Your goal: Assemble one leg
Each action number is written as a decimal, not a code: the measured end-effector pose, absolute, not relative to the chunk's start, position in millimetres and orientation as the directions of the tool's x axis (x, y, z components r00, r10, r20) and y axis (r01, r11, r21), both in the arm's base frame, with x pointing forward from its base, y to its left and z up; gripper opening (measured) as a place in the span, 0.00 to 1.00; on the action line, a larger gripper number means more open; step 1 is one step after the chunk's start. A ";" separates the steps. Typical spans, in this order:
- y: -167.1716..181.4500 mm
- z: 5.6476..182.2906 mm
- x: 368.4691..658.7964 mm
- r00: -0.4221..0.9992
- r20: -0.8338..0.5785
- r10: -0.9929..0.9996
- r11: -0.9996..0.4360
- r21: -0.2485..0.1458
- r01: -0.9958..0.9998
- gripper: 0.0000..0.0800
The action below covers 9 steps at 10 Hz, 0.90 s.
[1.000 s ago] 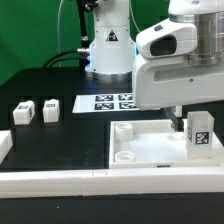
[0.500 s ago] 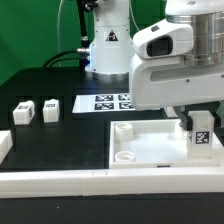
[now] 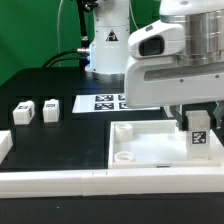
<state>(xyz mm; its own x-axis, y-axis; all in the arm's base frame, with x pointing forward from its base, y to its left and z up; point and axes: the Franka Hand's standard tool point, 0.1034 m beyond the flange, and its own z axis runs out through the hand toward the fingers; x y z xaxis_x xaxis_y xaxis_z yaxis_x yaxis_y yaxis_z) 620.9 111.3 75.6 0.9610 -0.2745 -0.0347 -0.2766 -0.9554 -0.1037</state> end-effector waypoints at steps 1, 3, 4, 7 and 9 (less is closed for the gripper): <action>111.0 75.6 621.0 0.925 -0.047 -0.376 -0.919 -0.104 -0.379 0.37; 111.5 75.2 620.6 0.808 -0.068 -0.585 -0.804 -0.086 -0.589 0.37; 111.7 74.8 620.4 0.724 -0.080 -0.685 -0.720 -0.077 -0.690 0.37; 116.2 74.9 620.1 0.347 -0.132 -0.929 -0.344 -0.044 -0.938 0.37; 118.0 75.0 620.0 0.173 -0.144 -0.974 -0.171 -0.021 -0.985 0.37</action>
Offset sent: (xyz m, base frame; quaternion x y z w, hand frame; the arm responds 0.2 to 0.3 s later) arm -0.0007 0.0013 -0.0003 -0.0064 0.0015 0.3363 0.9417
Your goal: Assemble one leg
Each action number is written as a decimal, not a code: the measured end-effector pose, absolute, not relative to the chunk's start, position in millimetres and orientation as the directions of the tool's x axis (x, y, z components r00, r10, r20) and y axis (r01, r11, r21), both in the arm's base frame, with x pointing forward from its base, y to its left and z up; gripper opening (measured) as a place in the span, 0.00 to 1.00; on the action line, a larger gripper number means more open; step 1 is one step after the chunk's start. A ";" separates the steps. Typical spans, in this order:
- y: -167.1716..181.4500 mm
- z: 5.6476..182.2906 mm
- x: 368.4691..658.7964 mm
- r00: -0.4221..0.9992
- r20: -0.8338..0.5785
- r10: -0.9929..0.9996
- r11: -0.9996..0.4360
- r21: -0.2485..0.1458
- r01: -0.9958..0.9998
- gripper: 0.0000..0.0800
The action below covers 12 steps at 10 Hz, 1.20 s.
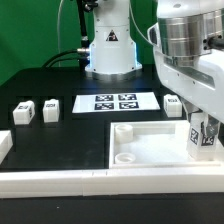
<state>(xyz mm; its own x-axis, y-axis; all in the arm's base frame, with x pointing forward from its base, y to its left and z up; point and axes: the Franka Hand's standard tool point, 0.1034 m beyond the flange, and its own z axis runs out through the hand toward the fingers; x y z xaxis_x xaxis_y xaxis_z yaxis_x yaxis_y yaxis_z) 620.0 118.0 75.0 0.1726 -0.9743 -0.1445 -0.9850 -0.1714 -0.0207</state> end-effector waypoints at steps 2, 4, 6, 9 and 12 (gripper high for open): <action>117.9 74.8 620.6 0.103 -0.151 -0.983 -0.102 -0.016 -0.995 0.37; 118.2 74.5 620.4 0.170 -0.150 -0.974 -0.168 -0.025 -0.985 0.38; 118.5 74.5 620.3 0.267 -0.147 -0.952 -0.264 -0.040 -0.964 0.60; 117.0 71.0 619.7 0.621 -0.122 -0.774 -0.615 -0.086 -0.784 0.80; 124.1 71.6 620.9 0.844 -0.047 -0.534 -0.840 -0.087 -0.536 0.81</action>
Offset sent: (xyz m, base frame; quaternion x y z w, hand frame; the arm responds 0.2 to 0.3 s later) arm 0.0000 0.0000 0.0000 0.0000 0.0000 -0.0899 0.9960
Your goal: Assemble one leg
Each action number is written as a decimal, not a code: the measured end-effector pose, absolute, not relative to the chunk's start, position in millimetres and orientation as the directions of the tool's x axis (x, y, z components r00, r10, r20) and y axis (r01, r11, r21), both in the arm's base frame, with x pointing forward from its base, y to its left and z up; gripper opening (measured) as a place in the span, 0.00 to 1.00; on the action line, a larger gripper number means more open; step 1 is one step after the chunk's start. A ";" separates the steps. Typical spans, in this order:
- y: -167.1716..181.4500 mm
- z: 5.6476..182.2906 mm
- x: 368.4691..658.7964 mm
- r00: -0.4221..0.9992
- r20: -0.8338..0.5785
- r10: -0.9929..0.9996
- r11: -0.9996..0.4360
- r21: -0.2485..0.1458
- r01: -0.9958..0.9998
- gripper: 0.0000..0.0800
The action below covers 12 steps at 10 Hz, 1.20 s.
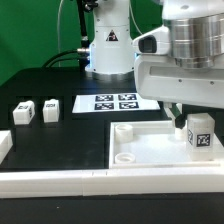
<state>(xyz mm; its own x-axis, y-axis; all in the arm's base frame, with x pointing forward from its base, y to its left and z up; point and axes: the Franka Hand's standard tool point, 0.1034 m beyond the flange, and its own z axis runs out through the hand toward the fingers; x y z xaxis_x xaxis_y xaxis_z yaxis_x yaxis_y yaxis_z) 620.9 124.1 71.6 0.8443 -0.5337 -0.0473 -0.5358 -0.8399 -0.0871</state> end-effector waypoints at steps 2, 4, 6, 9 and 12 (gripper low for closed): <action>123.1 71.5 621.5 0.968 -0.007 -0.252 -0.965 -0.067 -0.252 0.81; 119.4 68.9 621.5 0.998 0.004 -0.064 -0.996 -0.062 -0.063 0.81; 116.7 68.5 622.1 1.000 0.012 -0.008 -0.998 -0.062 -0.007 0.81; 116.7 68.4 622.1 1.000 0.012 -0.008 -0.998 -0.062 -0.008 0.64; 116.5 68.4 622.2 1.000 0.012 -0.009 -0.998 -0.062 -0.008 0.36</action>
Offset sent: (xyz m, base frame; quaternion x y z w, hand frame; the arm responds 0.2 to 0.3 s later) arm 0.0088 -0.0113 -0.0028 -0.0205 0.0093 -0.3185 0.9477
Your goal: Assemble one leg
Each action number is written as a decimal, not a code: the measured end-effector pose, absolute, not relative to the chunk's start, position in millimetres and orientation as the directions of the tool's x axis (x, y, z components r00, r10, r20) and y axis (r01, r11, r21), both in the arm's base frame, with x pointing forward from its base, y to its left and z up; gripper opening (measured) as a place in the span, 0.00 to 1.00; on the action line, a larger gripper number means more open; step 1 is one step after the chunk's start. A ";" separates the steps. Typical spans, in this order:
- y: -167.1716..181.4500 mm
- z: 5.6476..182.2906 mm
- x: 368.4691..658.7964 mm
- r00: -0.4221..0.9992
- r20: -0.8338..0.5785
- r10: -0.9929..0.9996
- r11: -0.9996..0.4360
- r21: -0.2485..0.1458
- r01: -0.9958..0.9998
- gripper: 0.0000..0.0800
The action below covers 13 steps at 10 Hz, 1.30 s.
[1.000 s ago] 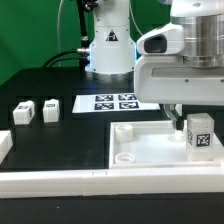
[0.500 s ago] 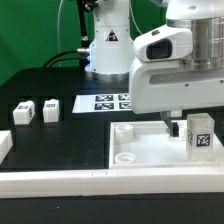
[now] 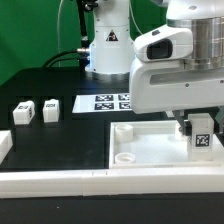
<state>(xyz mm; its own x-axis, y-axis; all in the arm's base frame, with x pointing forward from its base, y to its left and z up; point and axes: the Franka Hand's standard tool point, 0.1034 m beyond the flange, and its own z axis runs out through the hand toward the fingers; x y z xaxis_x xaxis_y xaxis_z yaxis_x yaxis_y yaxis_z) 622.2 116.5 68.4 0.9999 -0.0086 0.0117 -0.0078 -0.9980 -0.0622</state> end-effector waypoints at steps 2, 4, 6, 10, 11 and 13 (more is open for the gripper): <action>116.4 68.4 622.2 0.999 0.010 -0.034 -0.997 -0.063 -0.033 0.36; 116.0 68.5 622.8 0.990 0.010 -0.139 -0.988 -0.067 -0.139 0.36; 115.6 68.2 622.5 0.927 0.013 -0.375 -0.925 -0.071 -0.374 0.36; 114.4 68.3 623.0 0.715 -0.012 -0.699 -0.712 -0.077 -0.698 0.37; 114.0 68.1 623.2 0.637 -0.027 -0.770 -0.634 -0.080 -0.769 0.37; 114.7 68.0 623.4 0.461 -0.048 -0.886 -0.457 -0.079 -0.886 0.37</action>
Offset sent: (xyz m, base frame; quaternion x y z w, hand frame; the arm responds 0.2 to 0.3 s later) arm 0.0000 0.0000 0.0000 0.0000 0.0000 0.0899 0.9960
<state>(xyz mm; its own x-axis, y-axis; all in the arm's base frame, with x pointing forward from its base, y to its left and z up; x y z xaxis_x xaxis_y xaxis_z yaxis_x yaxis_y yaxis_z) 623.4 114.7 68.0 0.4611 -0.8860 -0.0478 -0.8860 -0.4569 -0.0787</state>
